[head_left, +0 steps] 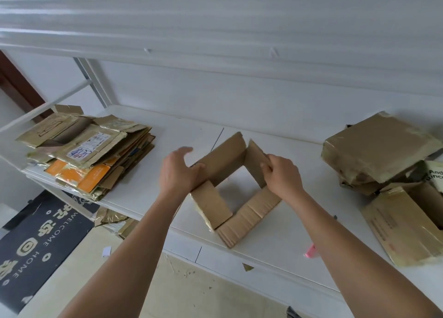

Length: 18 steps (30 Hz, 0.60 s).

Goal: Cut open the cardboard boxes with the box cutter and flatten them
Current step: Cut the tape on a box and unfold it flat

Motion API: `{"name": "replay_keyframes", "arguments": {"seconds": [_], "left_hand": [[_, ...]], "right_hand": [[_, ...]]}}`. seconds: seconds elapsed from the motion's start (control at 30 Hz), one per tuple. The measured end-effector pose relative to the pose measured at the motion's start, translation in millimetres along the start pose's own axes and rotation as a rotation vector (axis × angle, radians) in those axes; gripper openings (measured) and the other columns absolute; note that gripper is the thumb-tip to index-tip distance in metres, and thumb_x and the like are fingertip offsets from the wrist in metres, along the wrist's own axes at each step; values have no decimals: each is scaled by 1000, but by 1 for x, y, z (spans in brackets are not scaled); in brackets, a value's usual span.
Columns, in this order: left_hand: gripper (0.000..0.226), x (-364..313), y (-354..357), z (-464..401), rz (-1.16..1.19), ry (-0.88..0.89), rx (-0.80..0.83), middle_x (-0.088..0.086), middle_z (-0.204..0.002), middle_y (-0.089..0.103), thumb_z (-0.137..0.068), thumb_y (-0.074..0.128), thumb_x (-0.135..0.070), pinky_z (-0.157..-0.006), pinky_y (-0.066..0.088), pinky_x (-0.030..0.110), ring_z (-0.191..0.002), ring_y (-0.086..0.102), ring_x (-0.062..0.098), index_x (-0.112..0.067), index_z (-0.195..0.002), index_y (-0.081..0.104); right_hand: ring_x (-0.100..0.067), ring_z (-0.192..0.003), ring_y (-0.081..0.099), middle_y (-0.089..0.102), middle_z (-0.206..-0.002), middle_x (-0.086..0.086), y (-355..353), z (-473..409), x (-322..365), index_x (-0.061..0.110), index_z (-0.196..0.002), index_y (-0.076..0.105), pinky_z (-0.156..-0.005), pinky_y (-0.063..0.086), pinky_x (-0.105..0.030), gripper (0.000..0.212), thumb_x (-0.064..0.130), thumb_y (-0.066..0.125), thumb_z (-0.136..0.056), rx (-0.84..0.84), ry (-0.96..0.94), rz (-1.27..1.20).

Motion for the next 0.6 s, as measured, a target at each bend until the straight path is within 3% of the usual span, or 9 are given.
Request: {"name": "replay_keyframes", "arguments": {"seconds": [0.1,0.2,0.43,0.53,0.6], "left_hand": [[96,3,-1,0,40,-70,-56,4,-156,32,-79,77,-46,-108,35,40,-141,33,23,-18,-153,24],[120,9,18,11,111,-191,20,10,-160,18,-70,81,-54,-111,33,45,-145,25,28,-14,-156,6],[137,4,43,25,198,-222,130,8,-156,20,-55,86,-63,-102,41,45,-139,35,29,-21,-154,1],[139,3,51,31,266,-363,323,12,-156,17,-55,87,-59,-104,40,48,-138,34,35,-26,-154,-4],[136,10,55,37,397,-500,529,13,-156,23,-50,85,-62,-102,41,55,-137,36,39,-28,-155,5]], "right_hand": [[-19,-61,49,49,-64,5,-10,2,-6,15,-70,48,-52,27,-30,30,18,49,-100,-73,65,-110],[-13,-51,40,41,-57,2,-18,6,-4,18,-61,33,-48,23,-28,42,13,50,-99,-143,92,-192],[-15,-51,36,39,-56,-2,-26,13,-2,13,-60,32,-50,26,-30,42,11,50,-98,-200,183,-378],[-19,-56,47,48,-60,-3,-24,13,-3,10,-63,42,-52,36,-29,35,11,51,-98,-223,239,-477],[-25,-65,55,54,-66,-6,-20,13,-2,4,-70,51,-58,45,-32,29,13,51,-98,-233,283,-561]]}}
Point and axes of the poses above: each hand's wrist, its own z-axis away from the middle knuckle, its own y-axis out of the palm, x = y × z, the point moved 6 cm from there along -z, towards the middle knuckle
